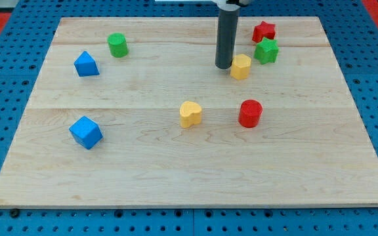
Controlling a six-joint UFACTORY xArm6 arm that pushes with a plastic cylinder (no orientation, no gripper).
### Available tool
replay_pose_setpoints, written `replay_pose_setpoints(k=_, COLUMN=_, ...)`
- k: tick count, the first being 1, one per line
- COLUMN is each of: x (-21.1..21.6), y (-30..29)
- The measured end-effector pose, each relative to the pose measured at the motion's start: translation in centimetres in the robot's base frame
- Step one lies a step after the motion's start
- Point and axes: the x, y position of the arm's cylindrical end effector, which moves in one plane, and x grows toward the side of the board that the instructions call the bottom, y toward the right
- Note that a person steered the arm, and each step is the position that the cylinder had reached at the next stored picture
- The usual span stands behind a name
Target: Push the red circle to the bottom of the yellow hexagon
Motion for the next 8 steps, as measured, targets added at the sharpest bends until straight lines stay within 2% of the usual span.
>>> replay_pose_setpoints(k=3, x=0.3, y=4.4)
replay_pose_setpoints(k=4, x=0.3, y=3.6)
replay_pose_setpoints(k=6, x=10.9, y=1.5)
replay_pose_setpoints(k=8, x=14.2, y=0.5)
